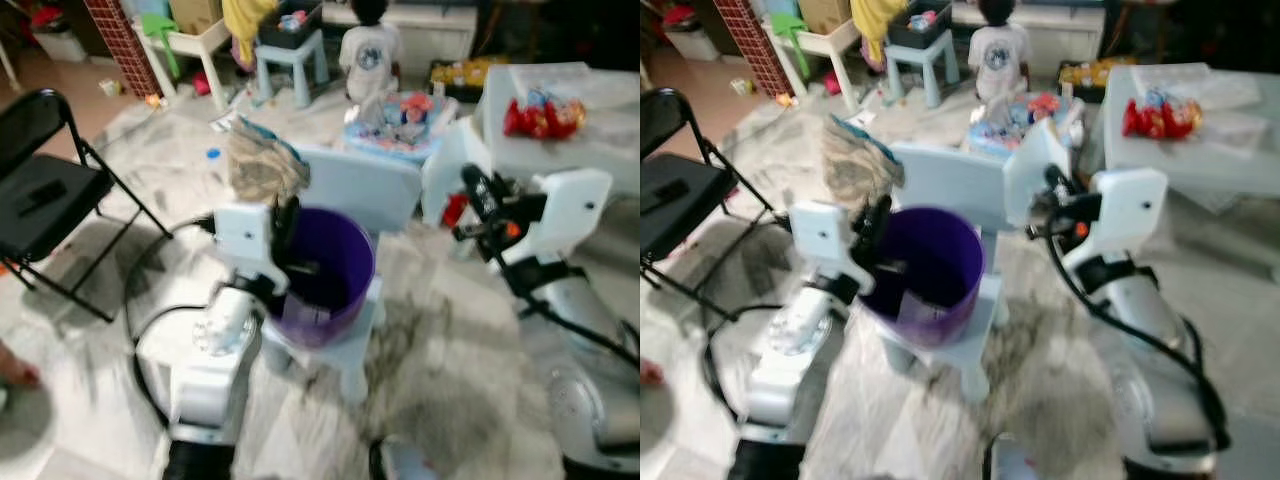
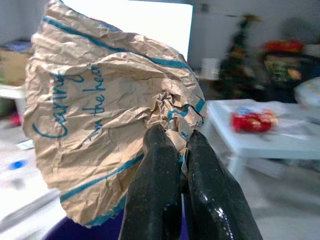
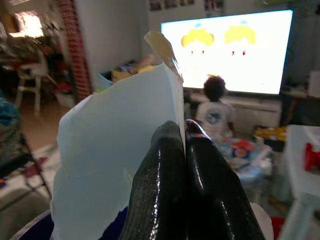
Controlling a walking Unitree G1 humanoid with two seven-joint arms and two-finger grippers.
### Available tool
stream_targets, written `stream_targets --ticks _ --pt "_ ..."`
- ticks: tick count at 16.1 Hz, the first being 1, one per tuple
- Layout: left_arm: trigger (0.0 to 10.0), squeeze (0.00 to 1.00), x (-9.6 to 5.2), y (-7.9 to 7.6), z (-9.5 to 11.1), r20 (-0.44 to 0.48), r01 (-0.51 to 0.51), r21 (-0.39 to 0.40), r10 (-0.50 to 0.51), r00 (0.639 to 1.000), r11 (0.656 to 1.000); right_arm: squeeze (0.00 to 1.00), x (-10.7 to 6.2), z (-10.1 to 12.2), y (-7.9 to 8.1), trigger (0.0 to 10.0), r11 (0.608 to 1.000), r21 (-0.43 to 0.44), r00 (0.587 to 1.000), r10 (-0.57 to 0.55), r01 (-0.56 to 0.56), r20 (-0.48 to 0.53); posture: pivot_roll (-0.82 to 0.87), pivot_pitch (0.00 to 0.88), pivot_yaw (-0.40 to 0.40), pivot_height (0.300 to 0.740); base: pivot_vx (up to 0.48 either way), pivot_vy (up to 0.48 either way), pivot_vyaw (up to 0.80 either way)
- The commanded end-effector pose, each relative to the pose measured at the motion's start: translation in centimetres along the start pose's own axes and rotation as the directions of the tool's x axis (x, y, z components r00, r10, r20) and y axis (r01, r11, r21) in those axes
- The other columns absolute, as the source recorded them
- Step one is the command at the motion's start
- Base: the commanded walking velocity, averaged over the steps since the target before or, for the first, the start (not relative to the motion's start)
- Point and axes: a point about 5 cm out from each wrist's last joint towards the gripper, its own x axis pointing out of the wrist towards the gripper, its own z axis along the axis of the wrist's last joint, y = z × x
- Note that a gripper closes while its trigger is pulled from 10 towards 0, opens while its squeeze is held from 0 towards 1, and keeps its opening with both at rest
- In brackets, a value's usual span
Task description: Picking trash to rubbish bin
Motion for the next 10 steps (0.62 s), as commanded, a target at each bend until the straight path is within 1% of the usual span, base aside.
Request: stream_targets --ticks 1,2,3,5,7,8,9,10 --pt "0.0 0.00 0.0 0.3 0.2 0.009 -0.013 0.010 0.013 1.000 1.000 0.00 0.1 0.5 0.5 0.0 1.000 0.004 1.000 0.021 -0.021 0.020 -0.09 0.189 0.038 0.740 0.480 0.000 0.00" --pt "0.0 0.00 -0.1 0.4 0.2 0.010 -0.015 0.008 0.015 1.000 1.000 0.00 0.1 0.5 0.5 0.0 1.000 0.004 1.000 0.022 -0.022 0.020 -0.09 0.189 0.038 0.740 0.330 0.000 0.00" --pt "0.0 0.00 -0.1 0.2 0.3 0.021 -0.009 0.002 0.009 1.000 1.000 0.00 0.2 0.5 0.5 0.0 1.000 0.005 1.000 0.022 -0.022 0.021 -0.09 0.191 0.036 0.740 0.000 0.000 0.00" --pt "0.0 0.00 -0.2 0.3 -0.3 -0.003 -0.023 0.009 0.023 1.000 1.000 0.00 0.1 0.4 0.6 0.0 1.000 0.008 1.000 0.023 -0.023 0.020 -0.09 0.191 0.036 0.740 0.000 0.000 0.00" --pt "0.0 0.00 -0.4 1.0 -1.6 -0.060 -0.077 -0.013 0.076 0.995 0.997 0.00 0.1 0.2 0.8 0.0 1.000 0.009 1.000 0.026 -0.026 0.017 -0.09 0.191 0.036 0.740 0.000 0.000 0.00" --pt "0.0 0.00 -0.7 1.5 -2.4 -0.103 -0.103 -0.022 0.101 0.990 0.994 0.00 0.1 0.0 0.8 0.0 0.999 0.004 0.999 0.032 -0.032 0.009 -0.09 0.193 0.037 0.740 0.000 0.000 0.00" --pt "0.0 0.00 -1.1 2.0 -3.7 -0.161 -0.132 -0.034 0.125 0.979 0.991 0.00 -0.2 -0.4 0.9 0.0 0.999 -0.002 0.999 0.042 -0.042 -0.009 -0.09 0.193 0.036 0.740 0.000 0.000 0.00" --pt "0.0 0.00 -1.5 2.0 -4.9 -0.220 -0.121 -0.037 0.110 0.969 0.992 0.00 -0.5 -0.9 0.8 0.0 0.999 -0.003 0.999 0.044 -0.044 -0.028 -0.09 0.195 0.036 0.740 0.000 0.000 0.00"
